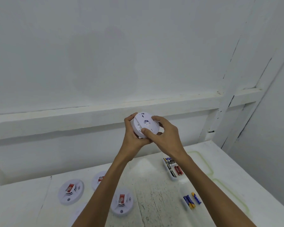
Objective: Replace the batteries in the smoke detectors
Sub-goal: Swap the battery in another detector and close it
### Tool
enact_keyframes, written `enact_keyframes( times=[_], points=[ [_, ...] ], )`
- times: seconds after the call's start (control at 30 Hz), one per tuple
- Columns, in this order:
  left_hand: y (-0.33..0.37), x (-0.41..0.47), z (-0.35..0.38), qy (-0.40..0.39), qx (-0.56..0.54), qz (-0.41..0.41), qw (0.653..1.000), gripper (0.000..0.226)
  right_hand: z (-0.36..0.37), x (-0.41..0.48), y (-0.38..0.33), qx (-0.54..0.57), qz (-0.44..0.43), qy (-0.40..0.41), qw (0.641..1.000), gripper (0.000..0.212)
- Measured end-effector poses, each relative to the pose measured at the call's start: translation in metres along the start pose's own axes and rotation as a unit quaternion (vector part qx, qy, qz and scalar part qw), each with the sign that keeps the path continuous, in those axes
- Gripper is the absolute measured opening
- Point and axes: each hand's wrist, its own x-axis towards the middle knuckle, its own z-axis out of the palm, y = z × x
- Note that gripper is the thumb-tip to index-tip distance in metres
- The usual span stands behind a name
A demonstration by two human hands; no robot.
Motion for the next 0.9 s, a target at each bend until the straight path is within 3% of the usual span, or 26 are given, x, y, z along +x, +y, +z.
enact_keyframes(
  times=[0.13, 0.57, 0.67, 0.8, 0.9],
  points=[
    [0.004, 0.004, -0.006, -0.012, -0.004, 0.012, 1.000, 0.103, 0.003, 0.002, -0.003, 0.039, -0.013, 0.002, 0.999, 0.058],
    [0.000, 0.006, -0.008, -0.033, 0.030, 0.043, 0.998, 0.098, -0.005, 0.016, -0.001, -0.035, 0.005, -0.074, 0.997, 0.057],
    [-0.002, 0.005, -0.010, -0.049, 0.039, 0.024, 0.998, 0.101, -0.009, 0.018, -0.003, -0.053, 0.034, -0.103, 0.993, 0.053],
    [0.004, 0.005, -0.010, -0.102, 0.069, -0.004, 0.992, 0.103, -0.022, 0.030, -0.011, -0.171, 0.043, -0.160, 0.971, 0.056],
    [0.012, 0.007, -0.010, -0.132, -0.007, -0.043, 0.990, 0.105, -0.024, 0.033, -0.020, -0.159, 0.049, -0.167, 0.972, 0.057]
  ],
)
